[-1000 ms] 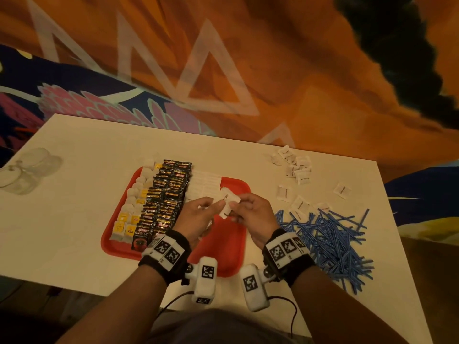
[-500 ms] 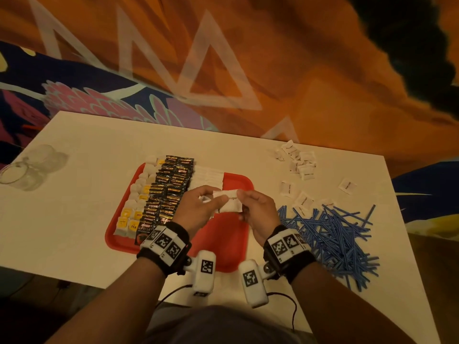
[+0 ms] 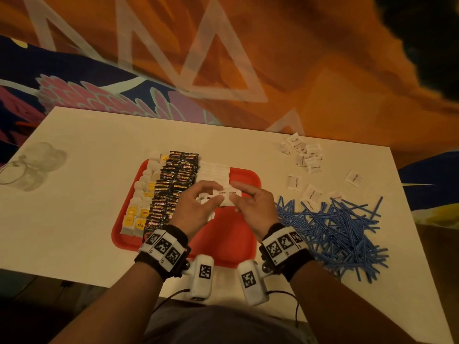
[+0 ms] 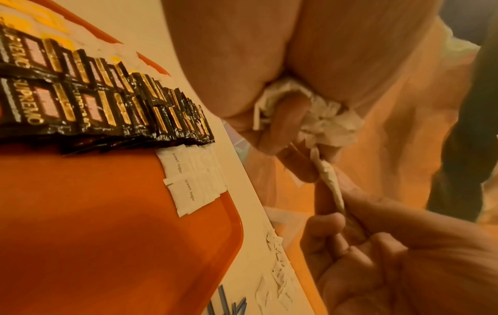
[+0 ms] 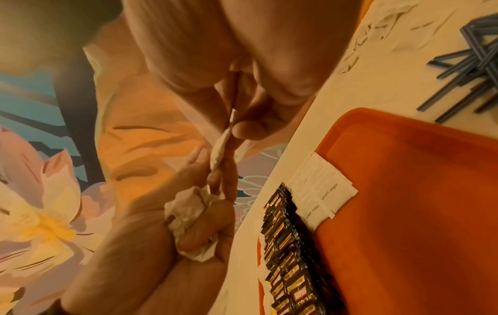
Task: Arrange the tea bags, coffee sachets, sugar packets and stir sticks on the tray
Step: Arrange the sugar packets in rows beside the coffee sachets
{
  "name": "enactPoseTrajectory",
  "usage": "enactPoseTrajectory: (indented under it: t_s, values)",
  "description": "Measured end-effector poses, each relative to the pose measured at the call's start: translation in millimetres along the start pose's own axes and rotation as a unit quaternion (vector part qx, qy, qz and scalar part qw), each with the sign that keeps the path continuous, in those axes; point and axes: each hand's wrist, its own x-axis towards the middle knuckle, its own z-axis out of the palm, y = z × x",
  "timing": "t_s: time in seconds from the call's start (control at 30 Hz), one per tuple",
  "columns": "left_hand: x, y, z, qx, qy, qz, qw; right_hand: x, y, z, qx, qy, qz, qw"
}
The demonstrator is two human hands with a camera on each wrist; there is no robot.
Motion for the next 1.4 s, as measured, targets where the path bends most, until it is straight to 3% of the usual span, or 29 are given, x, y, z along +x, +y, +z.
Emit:
enactPoseTrajectory:
  t_s: [0.17, 0.27, 0.4, 0.53, 0.7, 0.97, 1.17, 1.4]
  values:
    - [12, -8, -26, 0.048, -0.028, 0.003, 0.998, 6, 13, 25, 0.061, 0.011, 0.063, 0.996]
    - [21, -14, -46, 0.092, -0.055, 0.004, 0.994, 11, 21, 37, 0.049, 0.011, 0.14, 0.989]
    - [31, -23, -69, 0.149, -0.085, -0.014, 0.985, 20, 33, 52, 0.023, 0.013, 0.167, 0.986]
    - [38, -33, -89, 0.116, -0.036, -0.073, 0.99, 38, 57, 63, -0.025, 0.051, 0.19, 0.98]
    - [41, -39, -120, 0.121, -0.035, -0.077, 0.989, 60, 91, 66, -0.129, 0.077, 0.222, 0.963]
    - [37, -52, -158, 0.093, -0.024, -0.115, 0.989, 89, 108, 99, -0.172, 0.113, 0.21, 0.956]
    - [33, -60, -171, 0.076, -0.027, -0.126, 0.989, 104, 116, 113, -0.299, 0.132, 0.208, 0.922]
    - [33, -65, -178, 0.077, -0.01, -0.135, 0.988, 100, 116, 112, -0.312, 0.155, 0.157, 0.924]
